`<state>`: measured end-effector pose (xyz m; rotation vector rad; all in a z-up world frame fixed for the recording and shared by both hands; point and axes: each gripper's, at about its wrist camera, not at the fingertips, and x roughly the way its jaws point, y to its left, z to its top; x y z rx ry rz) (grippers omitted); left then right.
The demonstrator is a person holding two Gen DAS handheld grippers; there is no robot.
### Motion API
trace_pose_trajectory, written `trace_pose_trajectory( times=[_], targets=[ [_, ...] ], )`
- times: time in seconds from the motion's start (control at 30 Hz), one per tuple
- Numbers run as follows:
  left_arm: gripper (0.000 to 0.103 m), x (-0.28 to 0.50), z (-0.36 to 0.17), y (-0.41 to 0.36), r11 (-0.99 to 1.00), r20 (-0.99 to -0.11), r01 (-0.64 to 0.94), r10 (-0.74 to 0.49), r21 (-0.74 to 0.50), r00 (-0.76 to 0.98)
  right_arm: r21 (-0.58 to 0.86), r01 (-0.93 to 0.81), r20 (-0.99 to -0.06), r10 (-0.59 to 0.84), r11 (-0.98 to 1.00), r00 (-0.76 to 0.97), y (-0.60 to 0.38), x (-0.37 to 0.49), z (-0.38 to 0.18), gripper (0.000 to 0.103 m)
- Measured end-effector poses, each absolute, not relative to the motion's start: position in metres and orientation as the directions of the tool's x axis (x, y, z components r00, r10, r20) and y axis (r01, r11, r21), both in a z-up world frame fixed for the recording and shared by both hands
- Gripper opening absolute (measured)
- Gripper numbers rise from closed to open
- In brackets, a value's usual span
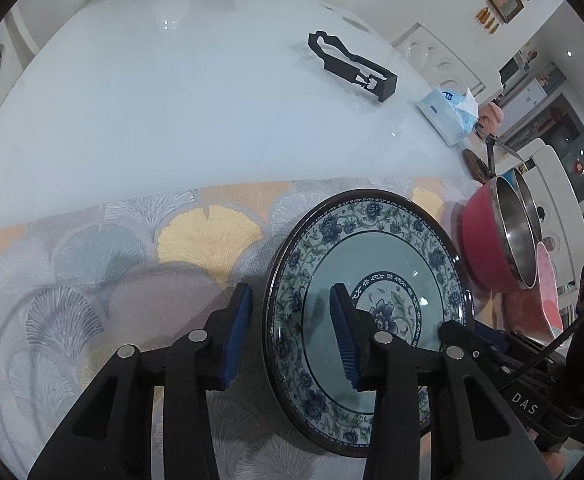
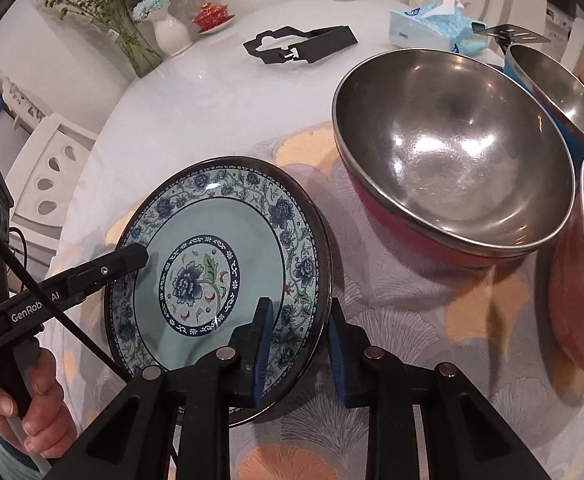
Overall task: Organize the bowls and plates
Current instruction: 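Lift the gripped plate off the tablecloth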
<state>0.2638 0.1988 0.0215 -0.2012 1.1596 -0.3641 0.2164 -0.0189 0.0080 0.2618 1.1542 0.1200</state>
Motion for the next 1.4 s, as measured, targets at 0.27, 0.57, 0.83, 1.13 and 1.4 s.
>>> trace_pose_trajectory(
  times=[0.27,0.57,0.83,1.13,1.4],
  targets=[
    [0.026,0.261,0.020,0.195,0.927,-0.856,0.194,-0.372,-0.322,0.358,0.263,0.040,-0.884,0.224,0.964,0.411,-0.018,0.215,0.008,0.025],
    [0.027,0.252,0.026,0.196,0.935,-0.860,0.188,-0.351,-0.301,0.370,0.295,0.017,-0.877,0.264,0.955,0.403,-0.021,0.210,0.013,0.023],
    [0.027,0.217,0.056,0.202,0.944,-0.850,0.191,-0.325,-0.269,0.414,0.275,-0.077,-0.859,0.281,0.958,0.427,-0.012,0.186,0.041,0.023],
    [0.026,0.153,0.111,0.219,0.945,-0.809,0.157,-0.326,-0.286,0.489,0.288,-0.135,-0.826,0.318,0.948,0.465,-0.003,0.144,0.095,0.023],
    [0.027,0.088,0.153,0.231,0.954,-0.772,0.139,-0.297,-0.267,0.562,0.318,-0.173,-0.808,0.361,0.932,0.466,0.010,0.094,0.131,0.024]
  ],
)
